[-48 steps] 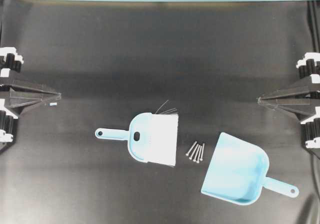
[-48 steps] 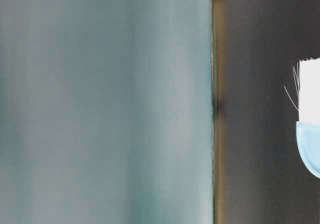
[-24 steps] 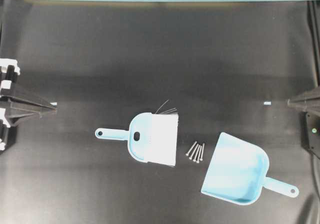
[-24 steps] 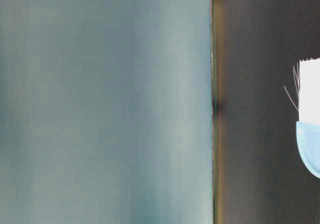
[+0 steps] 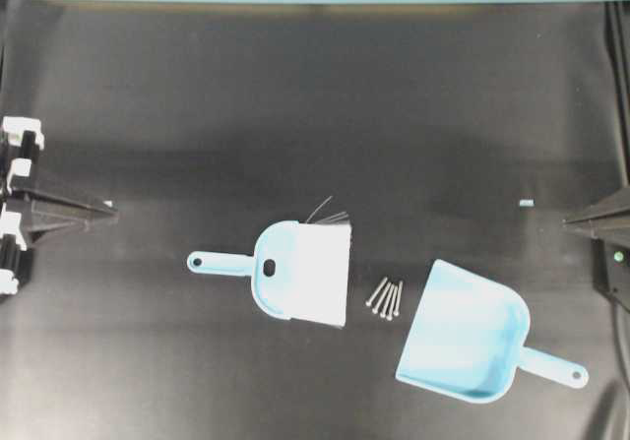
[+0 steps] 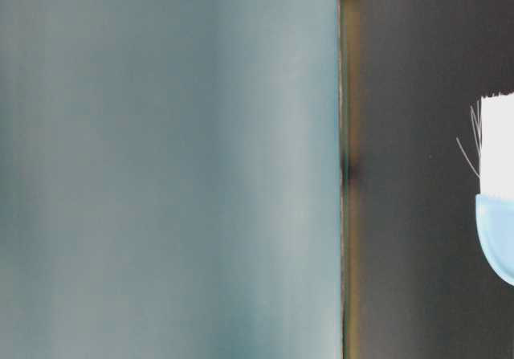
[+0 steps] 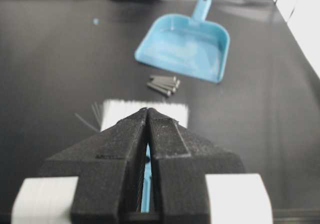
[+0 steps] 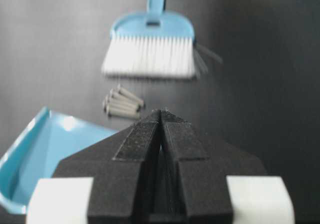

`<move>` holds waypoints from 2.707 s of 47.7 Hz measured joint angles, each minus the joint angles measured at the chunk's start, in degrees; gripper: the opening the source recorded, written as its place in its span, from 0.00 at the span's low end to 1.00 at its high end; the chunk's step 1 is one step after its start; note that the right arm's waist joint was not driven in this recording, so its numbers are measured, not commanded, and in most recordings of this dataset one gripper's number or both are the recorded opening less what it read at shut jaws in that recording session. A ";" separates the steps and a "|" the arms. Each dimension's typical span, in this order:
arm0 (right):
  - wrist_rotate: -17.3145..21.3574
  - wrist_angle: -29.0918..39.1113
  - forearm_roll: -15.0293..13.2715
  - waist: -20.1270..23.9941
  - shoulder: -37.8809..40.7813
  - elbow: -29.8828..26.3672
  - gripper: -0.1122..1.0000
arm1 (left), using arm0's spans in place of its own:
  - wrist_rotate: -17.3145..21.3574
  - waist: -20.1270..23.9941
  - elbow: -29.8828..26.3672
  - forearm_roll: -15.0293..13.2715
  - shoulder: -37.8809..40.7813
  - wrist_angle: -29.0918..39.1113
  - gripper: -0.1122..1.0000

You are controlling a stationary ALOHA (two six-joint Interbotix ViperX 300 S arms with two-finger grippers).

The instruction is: Hold the dustpan with a person, while the left arm uses a hand brush to gather the screws into the dustpan.

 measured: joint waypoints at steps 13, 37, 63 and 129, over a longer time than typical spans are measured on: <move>-0.44 -6.86 -0.35 0.00 -6.77 4.39 0.09 | -0.09 -0.09 2.11 0.00 0.97 -0.62 0.10; -0.88 -9.05 -0.88 0.00 -7.03 9.84 0.09 | -0.09 1.49 5.01 0.00 12.74 -11.34 0.43; -0.88 -8.96 -0.88 0.00 -7.03 9.84 0.09 | -1.76 0.79 3.16 0.00 35.95 -24.26 0.85; -0.97 -8.96 -0.88 0.00 -7.03 9.84 0.09 | -0.44 2.02 -9.76 -0.18 73.92 -41.13 0.45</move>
